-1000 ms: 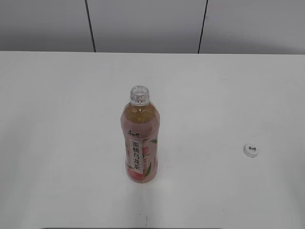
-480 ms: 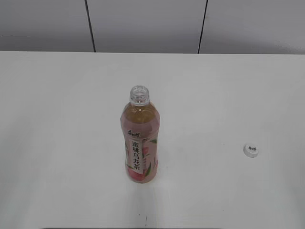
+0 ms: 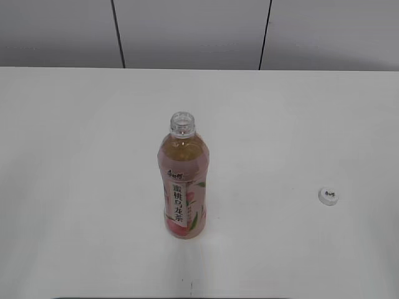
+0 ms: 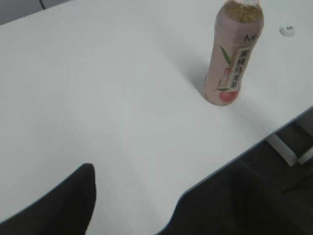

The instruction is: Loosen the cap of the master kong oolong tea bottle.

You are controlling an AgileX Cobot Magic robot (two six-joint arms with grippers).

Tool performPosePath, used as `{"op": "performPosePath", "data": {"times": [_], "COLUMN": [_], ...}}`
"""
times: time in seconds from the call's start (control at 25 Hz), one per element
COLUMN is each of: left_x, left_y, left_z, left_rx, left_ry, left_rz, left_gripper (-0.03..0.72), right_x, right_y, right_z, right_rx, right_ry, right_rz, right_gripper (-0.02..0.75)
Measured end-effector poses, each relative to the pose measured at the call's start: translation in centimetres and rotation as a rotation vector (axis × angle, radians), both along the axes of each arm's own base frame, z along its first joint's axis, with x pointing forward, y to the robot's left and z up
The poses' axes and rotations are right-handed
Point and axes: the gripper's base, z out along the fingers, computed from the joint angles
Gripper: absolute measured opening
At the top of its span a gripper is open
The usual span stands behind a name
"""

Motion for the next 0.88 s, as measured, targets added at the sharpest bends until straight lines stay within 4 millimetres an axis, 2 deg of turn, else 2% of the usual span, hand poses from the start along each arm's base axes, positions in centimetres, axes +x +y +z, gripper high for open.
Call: {"op": "performPosePath", "data": {"times": [0.24, 0.4, 0.88], "left_x": [-3.3, -3.5, -3.5], "left_y": [1.2, 1.0, 1.1], "left_z": [0.1, 0.2, 0.1], "left_rx": [-0.058, -0.045, -0.047], "left_ry": [-0.193, -0.213, -0.211], "left_rz": [0.275, 0.441, 0.416], "left_gripper": [0.501, 0.499, 0.499], "right_x": [-0.8, -1.0, -1.0], "right_y": [-0.1, -0.1, 0.1], "right_z": [0.0, 0.0, 0.0], "right_rx": [0.006, 0.010, 0.020], "right_ry": [-0.050, -0.063, -0.064], "right_rz": [-0.015, -0.023, -0.056], "right_gripper": [0.511, 0.511, 0.511]}}
